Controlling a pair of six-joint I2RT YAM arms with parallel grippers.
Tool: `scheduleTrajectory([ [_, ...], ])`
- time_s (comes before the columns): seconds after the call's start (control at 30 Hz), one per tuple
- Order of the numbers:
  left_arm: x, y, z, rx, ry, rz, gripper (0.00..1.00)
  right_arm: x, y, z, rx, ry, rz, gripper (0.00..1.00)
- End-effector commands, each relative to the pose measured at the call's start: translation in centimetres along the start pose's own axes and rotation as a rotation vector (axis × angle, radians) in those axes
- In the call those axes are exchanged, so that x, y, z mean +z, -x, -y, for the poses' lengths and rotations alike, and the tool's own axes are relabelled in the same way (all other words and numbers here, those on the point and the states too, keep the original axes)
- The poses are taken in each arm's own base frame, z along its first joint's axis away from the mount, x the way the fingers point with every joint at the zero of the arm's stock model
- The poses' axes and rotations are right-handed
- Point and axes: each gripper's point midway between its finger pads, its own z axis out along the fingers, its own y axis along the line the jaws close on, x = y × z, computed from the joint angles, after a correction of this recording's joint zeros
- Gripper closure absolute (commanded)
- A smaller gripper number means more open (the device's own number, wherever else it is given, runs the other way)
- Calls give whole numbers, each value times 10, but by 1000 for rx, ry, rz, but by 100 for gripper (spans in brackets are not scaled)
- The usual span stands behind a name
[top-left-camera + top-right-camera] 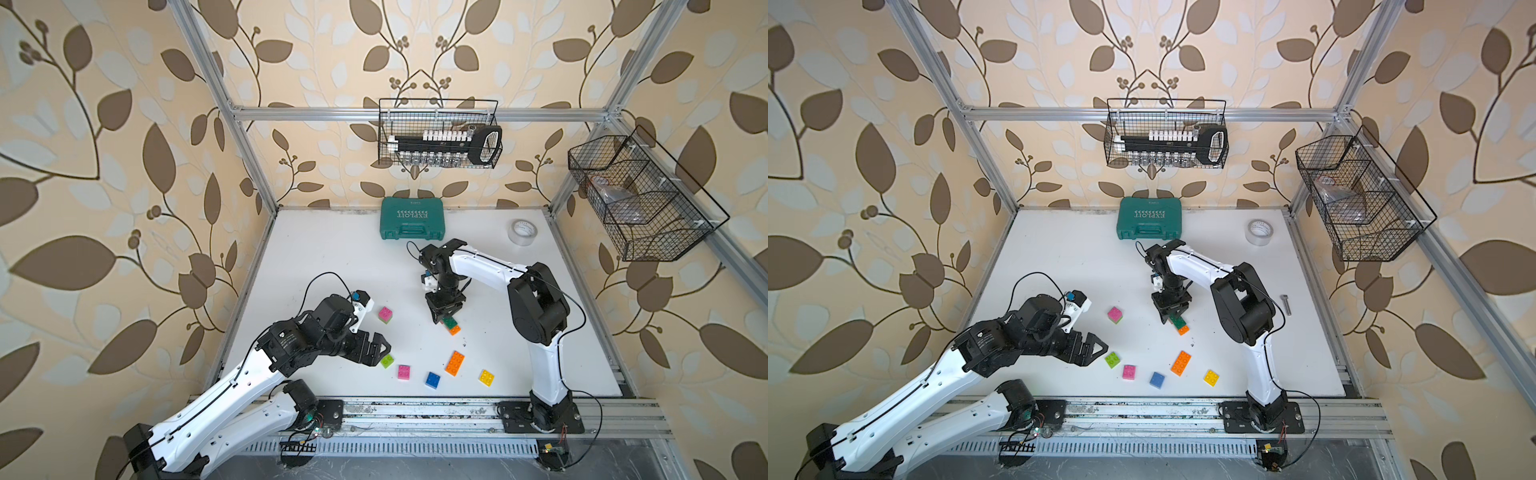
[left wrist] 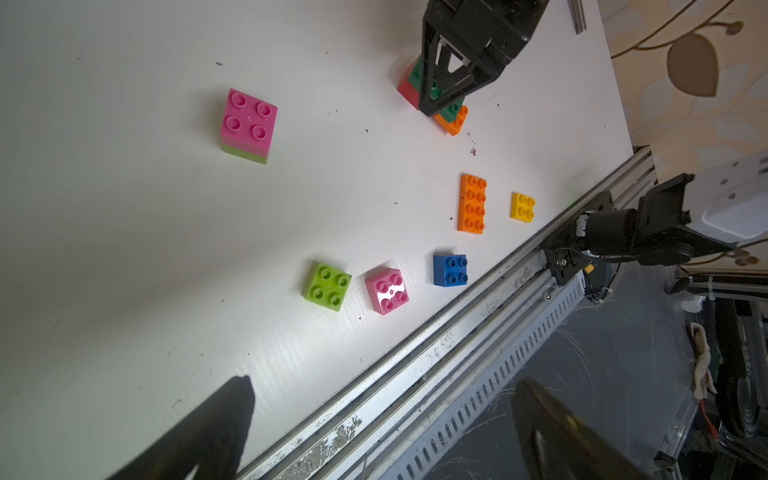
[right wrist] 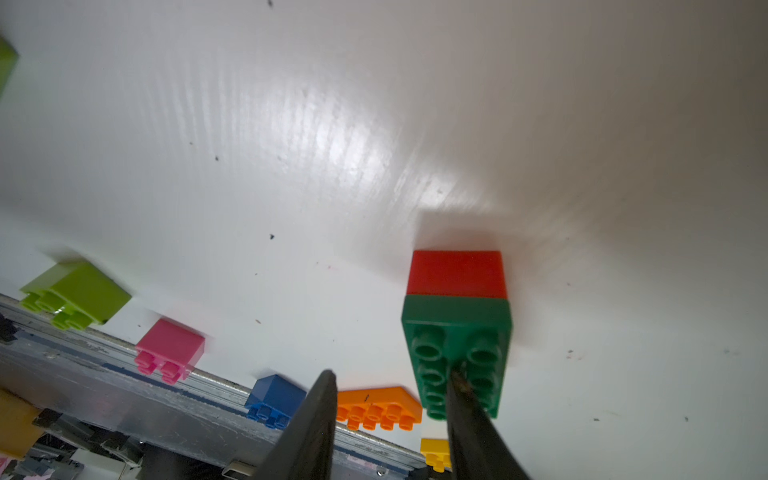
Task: Assemble the letter r with lego
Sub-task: Assemble the lego brick with the lego brick, then pick up the lego brick from the center of the board.
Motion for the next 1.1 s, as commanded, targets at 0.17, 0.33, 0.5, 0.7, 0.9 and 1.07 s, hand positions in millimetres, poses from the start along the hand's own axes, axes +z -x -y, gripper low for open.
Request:
scheduleTrajectory([
  [0.17, -6, 3, 5, 8, -14, 18, 1, -45, 15, -11, 25, 103, 170, 57],
  [0.33, -6, 3, 5, 9, -16, 20, 1, -43, 15, 4, 41, 41, 202, 58],
  [0.5, -6, 3, 6, 9, -17, 18, 1, -33, 12, 14, 52, -13, 216, 66],
  [0.7, -5, 2, 6, 8, -17, 12, 1, -21, 9, 15, 19, -79, 220, 58],
  [0.9, -4, 2, 5, 7, -15, 7, 1, -13, 9, 18, 1, -165, 214, 51],
  [1.07, -4, 2, 5, 6, -13, 7, 1, -8, 8, 23, 2, -196, 196, 53],
])
